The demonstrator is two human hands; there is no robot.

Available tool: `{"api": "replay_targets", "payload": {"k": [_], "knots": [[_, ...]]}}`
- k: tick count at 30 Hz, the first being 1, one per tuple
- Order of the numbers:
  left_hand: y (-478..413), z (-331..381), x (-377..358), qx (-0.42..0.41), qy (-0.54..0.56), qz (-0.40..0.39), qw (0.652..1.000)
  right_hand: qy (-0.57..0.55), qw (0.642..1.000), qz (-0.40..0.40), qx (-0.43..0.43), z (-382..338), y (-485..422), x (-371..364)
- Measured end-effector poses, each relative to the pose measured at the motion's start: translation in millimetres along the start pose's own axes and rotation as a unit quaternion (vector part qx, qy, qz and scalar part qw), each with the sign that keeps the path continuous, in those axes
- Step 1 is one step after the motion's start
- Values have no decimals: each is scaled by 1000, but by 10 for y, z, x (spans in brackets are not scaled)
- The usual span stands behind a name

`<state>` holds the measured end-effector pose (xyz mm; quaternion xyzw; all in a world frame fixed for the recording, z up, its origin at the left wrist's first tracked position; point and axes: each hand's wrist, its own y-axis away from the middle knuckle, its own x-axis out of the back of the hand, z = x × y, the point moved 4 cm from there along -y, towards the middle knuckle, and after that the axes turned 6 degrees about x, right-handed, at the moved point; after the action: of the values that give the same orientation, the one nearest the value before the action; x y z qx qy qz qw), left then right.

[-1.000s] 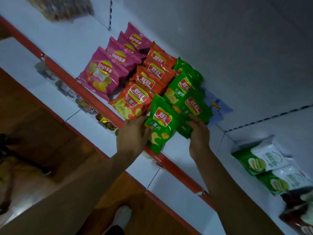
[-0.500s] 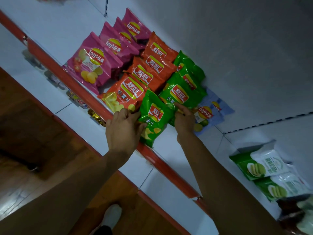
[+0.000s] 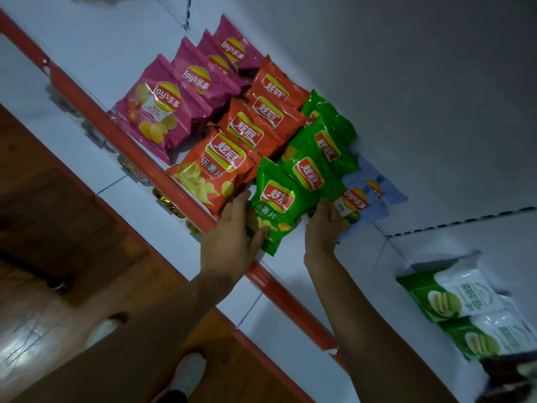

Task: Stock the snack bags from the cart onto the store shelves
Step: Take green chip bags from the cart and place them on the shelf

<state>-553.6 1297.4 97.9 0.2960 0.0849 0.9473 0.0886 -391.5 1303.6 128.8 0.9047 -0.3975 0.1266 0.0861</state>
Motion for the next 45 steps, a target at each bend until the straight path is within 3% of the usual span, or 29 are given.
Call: {"api": "replay_targets", "payload": {"k": [5, 14, 21, 32, 36, 42, 45], "knots": [[3, 0, -24, -43, -98, 11, 994, 14, 999, 23, 17, 22, 57, 22], [-97, 98, -37, -81, -194, -4, 978, -150, 986, 5, -68, -87, 54, -95], [-90, 213, -42, -95, -152, -31, 983, -108, 993, -6, -47, -47, -25, -75], [-227, 236, -71, -117, -150, -73, 979, 68, 996, -28, 49, 34, -108, -65], [-177, 270, -40, -99, -75, -103, 987, 85, 995, -11, 58, 8, -116, -14], [-6, 364, 190, -91, -49, -80, 991, 131, 985, 3, 114, -101, 2, 111], [108, 337, 395, -97, -49, -45, 993, 147, 970, 5, 192, -332, 217, 106]]}}
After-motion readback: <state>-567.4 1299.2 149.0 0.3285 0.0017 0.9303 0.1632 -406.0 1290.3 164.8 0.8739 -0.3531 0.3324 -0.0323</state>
